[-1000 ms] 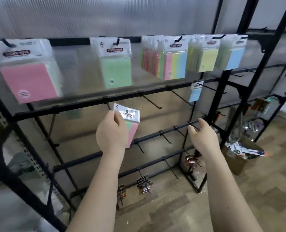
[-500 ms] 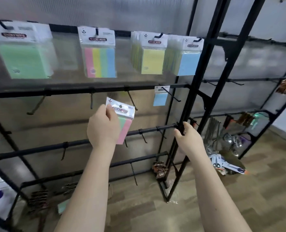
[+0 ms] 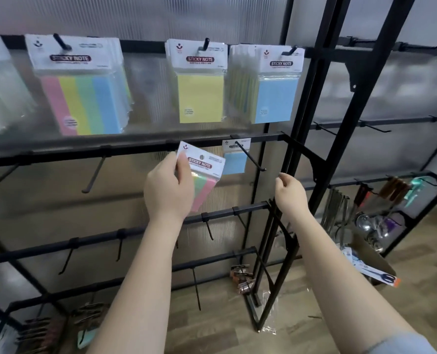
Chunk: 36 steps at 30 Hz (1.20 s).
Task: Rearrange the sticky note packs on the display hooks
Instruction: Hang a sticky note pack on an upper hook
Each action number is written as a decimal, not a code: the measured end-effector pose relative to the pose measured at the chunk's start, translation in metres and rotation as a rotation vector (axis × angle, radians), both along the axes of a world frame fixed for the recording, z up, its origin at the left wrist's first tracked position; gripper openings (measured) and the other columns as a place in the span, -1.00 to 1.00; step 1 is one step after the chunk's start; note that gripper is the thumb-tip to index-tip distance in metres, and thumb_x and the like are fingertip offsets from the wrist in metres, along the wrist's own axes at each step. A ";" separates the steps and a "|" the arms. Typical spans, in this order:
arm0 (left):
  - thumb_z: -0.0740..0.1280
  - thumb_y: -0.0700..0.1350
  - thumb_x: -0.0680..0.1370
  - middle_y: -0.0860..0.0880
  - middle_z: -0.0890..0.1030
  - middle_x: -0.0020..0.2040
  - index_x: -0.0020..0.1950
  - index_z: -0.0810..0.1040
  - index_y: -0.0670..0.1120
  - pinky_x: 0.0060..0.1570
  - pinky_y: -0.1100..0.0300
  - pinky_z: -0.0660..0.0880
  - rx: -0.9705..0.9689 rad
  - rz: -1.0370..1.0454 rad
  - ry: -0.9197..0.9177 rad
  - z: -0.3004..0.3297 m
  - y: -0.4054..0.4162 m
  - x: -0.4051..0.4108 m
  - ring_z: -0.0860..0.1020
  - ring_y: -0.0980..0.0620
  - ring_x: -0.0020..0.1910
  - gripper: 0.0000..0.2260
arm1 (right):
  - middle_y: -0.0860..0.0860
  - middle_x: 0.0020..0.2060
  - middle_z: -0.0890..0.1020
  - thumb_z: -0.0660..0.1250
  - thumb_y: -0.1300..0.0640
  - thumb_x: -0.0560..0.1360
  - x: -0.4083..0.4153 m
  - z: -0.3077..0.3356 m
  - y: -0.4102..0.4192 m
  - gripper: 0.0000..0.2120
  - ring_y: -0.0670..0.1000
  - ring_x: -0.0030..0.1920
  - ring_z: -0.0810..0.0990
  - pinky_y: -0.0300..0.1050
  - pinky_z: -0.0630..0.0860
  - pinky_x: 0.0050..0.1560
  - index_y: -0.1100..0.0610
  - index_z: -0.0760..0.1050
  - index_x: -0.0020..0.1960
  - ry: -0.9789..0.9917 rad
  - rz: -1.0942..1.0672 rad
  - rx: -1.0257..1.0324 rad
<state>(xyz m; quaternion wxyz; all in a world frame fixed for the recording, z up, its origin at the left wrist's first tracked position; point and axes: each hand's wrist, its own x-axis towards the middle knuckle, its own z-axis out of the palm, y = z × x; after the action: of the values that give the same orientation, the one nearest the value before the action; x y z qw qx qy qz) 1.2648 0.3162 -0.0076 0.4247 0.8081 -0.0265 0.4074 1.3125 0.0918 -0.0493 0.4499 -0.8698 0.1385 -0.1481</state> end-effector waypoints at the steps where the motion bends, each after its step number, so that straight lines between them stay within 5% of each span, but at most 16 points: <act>1: 0.08 -0.05 0.61 0.07 0.37 -0.45 -0.38 0.17 0.00 -0.51 0.30 0.15 0.016 -0.010 -0.048 0.001 -0.005 0.010 0.36 0.09 -0.47 -0.65 | 0.09 0.38 0.42 0.07 0.11 0.64 0.014 0.002 -0.002 -0.59 0.09 0.38 0.37 -0.10 0.29 0.32 0.20 0.30 0.45 -0.006 -0.001 0.003; 7: 0.14 -0.19 0.60 0.16 0.21 -0.46 -0.33 0.22 -0.06 -0.45 0.29 0.06 0.007 0.001 -0.286 0.012 -0.017 0.068 0.20 0.16 -0.49 -0.71 | 0.10 0.35 0.45 0.08 0.10 0.65 0.093 0.006 0.001 -0.61 0.08 0.34 0.41 -0.20 0.30 0.14 0.21 0.33 0.43 0.037 0.061 0.100; 13: 0.12 -0.21 0.58 0.07 0.19 -0.43 -0.31 0.22 -0.06 -0.36 0.28 0.01 0.036 0.058 -0.484 0.015 -0.011 0.090 0.10 0.10 -0.41 -0.74 | 0.18 0.27 0.42 0.05 0.06 0.64 0.143 0.002 0.010 -0.61 0.06 0.31 0.37 -0.10 0.27 0.23 0.33 0.31 0.32 0.118 0.171 0.155; 16: 0.11 -0.20 0.59 0.02 0.22 -0.44 -0.37 0.28 -0.14 -0.38 0.26 0.05 0.029 0.112 -0.477 0.014 -0.005 0.095 0.12 0.09 -0.43 -0.70 | 0.17 0.38 0.37 0.05 0.05 0.65 0.156 -0.002 0.015 -0.53 0.11 0.38 0.34 -0.11 0.26 0.32 0.32 0.22 0.45 0.087 0.217 0.220; 17: 0.11 -0.19 0.59 0.01 0.23 -0.45 -0.38 0.30 -0.16 -0.38 0.25 0.05 0.042 0.129 -0.470 0.012 -0.005 0.095 0.13 0.09 -0.43 -0.69 | 0.14 0.27 0.46 0.05 0.06 0.66 0.159 -0.003 0.017 -0.57 0.09 0.27 0.43 -0.18 0.34 0.22 0.32 0.30 0.39 0.066 0.240 0.242; 19: 0.11 -0.19 0.58 0.00 0.25 -0.45 -0.38 0.32 -0.20 -0.40 0.24 0.07 0.066 0.165 -0.455 0.011 -0.005 0.094 0.15 0.09 -0.44 -0.67 | 0.05 -0.13 0.50 0.06 0.09 0.65 0.164 -0.006 0.020 -0.71 -0.04 -0.16 0.47 -0.36 0.38 -0.22 0.24 0.48 -0.03 0.038 0.263 0.282; 21: 0.11 -0.18 0.58 0.01 0.25 -0.44 -0.38 0.32 -0.20 -0.40 0.24 0.08 0.075 0.196 -0.442 0.011 -0.006 0.091 0.15 0.09 -0.44 -0.67 | -0.02 -0.36 0.37 0.11 0.11 0.63 0.166 -0.008 0.022 -0.68 -0.09 -0.35 0.33 -0.31 0.27 -0.42 0.11 0.30 -0.30 0.005 0.244 0.315; 33: 0.12 -0.20 0.58 0.05 0.26 -0.42 -0.36 0.34 -0.21 -0.42 0.24 0.07 0.119 0.302 -0.456 0.014 -0.027 0.075 0.16 0.10 -0.43 -0.69 | -0.06 -0.49 0.36 0.18 0.08 0.59 0.146 -0.008 0.014 -0.62 -0.10 -0.48 0.34 -0.39 0.23 -0.61 0.10 0.23 -0.39 -0.014 0.253 0.501; 36: 0.12 -0.18 0.59 0.01 0.28 -0.44 -0.37 0.33 -0.22 -0.43 0.21 0.10 0.102 0.323 -0.419 0.011 -0.032 0.068 0.20 0.02 -0.47 -0.67 | -0.08 -0.50 0.36 0.15 0.07 0.59 0.137 -0.006 0.008 -0.63 -0.11 -0.50 0.33 -0.31 0.25 -0.51 0.09 0.23 -0.38 -0.001 0.281 0.508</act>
<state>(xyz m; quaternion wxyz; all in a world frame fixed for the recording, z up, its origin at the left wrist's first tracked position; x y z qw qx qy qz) 1.3331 0.2847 0.0036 0.2984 0.7202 -0.0051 0.6263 1.4494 0.1000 -0.0558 0.6693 -0.7400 0.0492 -0.0452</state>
